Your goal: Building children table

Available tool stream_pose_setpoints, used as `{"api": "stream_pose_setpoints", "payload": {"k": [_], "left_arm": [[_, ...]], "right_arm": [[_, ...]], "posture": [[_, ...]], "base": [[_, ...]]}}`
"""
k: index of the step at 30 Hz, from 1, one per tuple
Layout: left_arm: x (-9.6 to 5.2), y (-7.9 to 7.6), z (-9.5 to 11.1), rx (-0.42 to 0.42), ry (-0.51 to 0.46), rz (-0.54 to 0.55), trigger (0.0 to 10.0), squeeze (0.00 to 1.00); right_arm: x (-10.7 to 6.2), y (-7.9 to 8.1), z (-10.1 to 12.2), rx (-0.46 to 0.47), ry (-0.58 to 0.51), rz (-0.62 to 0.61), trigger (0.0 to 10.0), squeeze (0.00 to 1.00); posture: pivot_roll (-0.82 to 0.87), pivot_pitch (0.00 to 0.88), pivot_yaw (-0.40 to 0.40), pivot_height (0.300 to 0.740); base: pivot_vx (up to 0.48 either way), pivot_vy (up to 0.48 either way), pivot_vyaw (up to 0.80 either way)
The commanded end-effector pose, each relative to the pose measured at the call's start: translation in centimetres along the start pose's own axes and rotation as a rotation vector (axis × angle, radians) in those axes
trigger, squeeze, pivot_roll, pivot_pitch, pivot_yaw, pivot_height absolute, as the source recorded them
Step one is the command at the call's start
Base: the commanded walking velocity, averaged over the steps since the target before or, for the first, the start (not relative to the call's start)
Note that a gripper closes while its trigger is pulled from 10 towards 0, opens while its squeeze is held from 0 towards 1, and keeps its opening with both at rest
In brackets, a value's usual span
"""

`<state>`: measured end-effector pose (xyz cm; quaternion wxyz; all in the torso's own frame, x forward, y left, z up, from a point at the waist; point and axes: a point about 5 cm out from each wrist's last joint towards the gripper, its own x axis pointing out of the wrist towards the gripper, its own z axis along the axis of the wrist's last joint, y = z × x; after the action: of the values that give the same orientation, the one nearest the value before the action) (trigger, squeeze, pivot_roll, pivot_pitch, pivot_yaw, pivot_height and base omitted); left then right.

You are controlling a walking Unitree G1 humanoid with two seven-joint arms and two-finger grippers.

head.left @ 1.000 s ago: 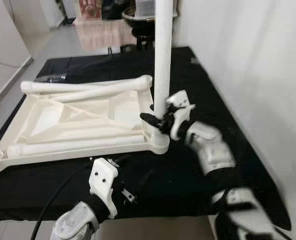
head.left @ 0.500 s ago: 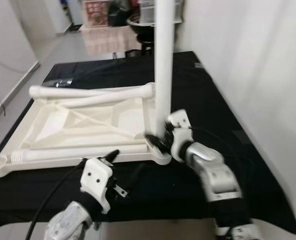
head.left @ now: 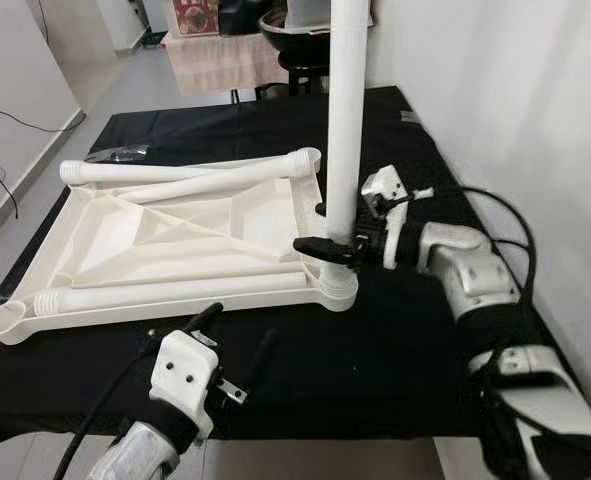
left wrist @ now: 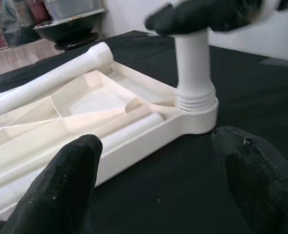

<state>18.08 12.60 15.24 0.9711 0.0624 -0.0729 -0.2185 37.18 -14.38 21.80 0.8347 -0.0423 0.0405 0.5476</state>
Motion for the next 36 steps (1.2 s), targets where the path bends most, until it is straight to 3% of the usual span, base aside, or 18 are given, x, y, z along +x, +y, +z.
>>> {"api": "stream_pose_setpoints", "payload": {"k": [1, 2, 3, 14, 15, 17, 18, 19, 20, 21, 23, 25, 29, 30, 31, 32, 34, 36], "left_arm": [[-0.2, -0.1, 0.0, 0.013, -0.001, 0.007, 10.0, 0.00], [-0.2, -0.1, 0.0, 0.013, -0.001, 0.007, 10.0, 0.00], [-0.2, -0.1, -0.2, -0.010, 0.002, 0.009, 10.0, 0.00], [0.0, -0.1, -1.0, -0.036, 0.009, 0.009, 10.0, 0.00], [-0.2, -0.1, -1.0, -0.038, 0.007, 0.014, 10.0, 0.00], [-0.3, -0.1, -1.0, -0.037, 0.006, 0.015, 10.0, 0.00], [-0.3, 0.0, -0.9, -0.031, 0.005, 0.018, 10.0, 0.00], [-0.3, 0.0, -0.9, -0.031, 0.005, 0.018, 10.0, 0.00], [-0.4, 0.1, -0.9, -0.027, 0.005, 0.021, 10.0, 0.00], [-0.3, 0.2, -0.9, -0.014, 0.003, 0.022, 10.0, 0.00], [-0.2, 0.2, -1.1, -0.008, 0.004, 0.024, 10.0, 0.00], [-0.1, 0.2, -1.3, -0.001, 0.005, 0.018, 10.0, 0.00], [0.0, 0.2, -1.4, 0.010, 0.003, 0.012, 10.0, 0.00], [0.1, 0.3, -1.4, 0.021, 0.001, 0.019, 10.0, 0.00], [0.1, 0.3, -1.4, 0.021, 0.001, 0.019, 10.0, 0.00], [0.1, 0.3, -1.5, 0.028, 0.000, 0.026, 10.0, 0.00], [0.1, 0.4, -1.5, 0.032, -0.001, 0.030, 10.0, 0.00], [0.2, 0.3, -1.6, 0.028, -0.005, 0.024, 10.0, 0.00]], "right_arm": [[0.5, 0.0, -0.6, 0.035, -0.004, 0.032, 4.1, 0.00], [0.5, 0.0, -0.6, 0.035, -0.004, 0.032, 4.1, 0.00], [0.6, -0.5, -0.6, 0.044, -0.005, 0.002, 0.0, 0.00], [-1.2, -0.5, -3.1, 0.018, 0.071, -0.100, 0.0, 0.00], [-1.1, 0.0, -4.7, 0.038, 0.093, -0.349, 0.0, 0.00], [-1.1, 0.2, -5.0, 0.043, 0.096, -0.419, 0.0, 0.00], [-1.2, 1.2, -6.0, 0.126, 0.090, -0.744, 0.0, 0.00], [-1.2, 1.2, -6.0, 0.126, 0.090, -0.744, 0.0, 0.00], [-2.3, 2.0, -6.8, 0.203, 0.106, -0.992, 0.0, 0.00], [-2.1, 4.5, -7.9, 0.145, 0.151, -1.020, 0.0, 0.00], [-1.8, 5.4, -8.2, 0.137, 0.148, -0.990, 0.0, 0.00], [-0.7, 5.5, -8.1, 0.091, 0.138, -0.848, 0.0, 0.00], [0.1, 5.3, -8.0, 0.082, 0.143, -0.808, 0.0, 0.00], [0.5, 5.4, -8.0, 0.081, 0.149, -0.786, 10.0, 0.00], [0.5, 5.4, -8.0, 0.081, 0.149, -0.786, 10.0, 0.00], [1.0, 5.7, -7.5, 0.095, 0.112, -0.715, 10.0, 1.00], [2.0, 6.2, -6.5, 0.107, 0.042, -0.557, 10.0, 1.00], [2.8, 6.1, -3.8, 0.067, -0.098, -0.268, 10.0, 1.00]], "posture": [[0.00, 0.054, 0.039, 0.740], [0.00, 0.054, 0.039, 0.740], [0.00, 0.050, 0.036, 0.740], [-0.04, 0.073, 0.025, 0.740], [-0.04, 0.082, 0.009, 0.740], [-0.04, 0.082, 0.009, 0.740], [-0.06, 0.104, 0.027, 0.740], [-0.06, 0.104, 0.027, 0.740], [-0.06, 0.104, 0.027, 0.740], [-0.06, 0.097, 0.043, 0.740], [-0.08, 0.084, 0.048, 0.740], [-0.06, 0.079, 0.033, 0.740], [-0.06, 0.074, 0.033, 0.740], [-0.07, 0.074, 0.036, 0.740], [-0.07, 0.074, 0.036, 0.740], [-0.07, 0.071, 0.044, 0.740], [-0.07, 0.066, 0.047, 0.740], [-0.07, 0.065, 0.049, 0.740]], "base": [[0.000, 0.000, 0.00], [0.000, 0.000, 0.00], [0.000, 0.000, 0.00], [0.000, 0.000, 0.00], [0.000, 0.000, 0.00], [0.000, 0.000, 0.00], [0.000, 0.000, 0.00], [0.000, 0.000, 0.00], [0.000, 0.000, 0.00], [0.000, 0.000, 0.00], [0.000, 0.000, 0.00], [0.000, 0.000, 0.00], [0.000, 0.000, 0.00], [0.000, 0.000, 0.00], [0.000, 0.000, 0.00], [0.000, 0.000, 0.00], [0.000, 0.000, 0.00], [0.000, 0.000, 0.00]]}}
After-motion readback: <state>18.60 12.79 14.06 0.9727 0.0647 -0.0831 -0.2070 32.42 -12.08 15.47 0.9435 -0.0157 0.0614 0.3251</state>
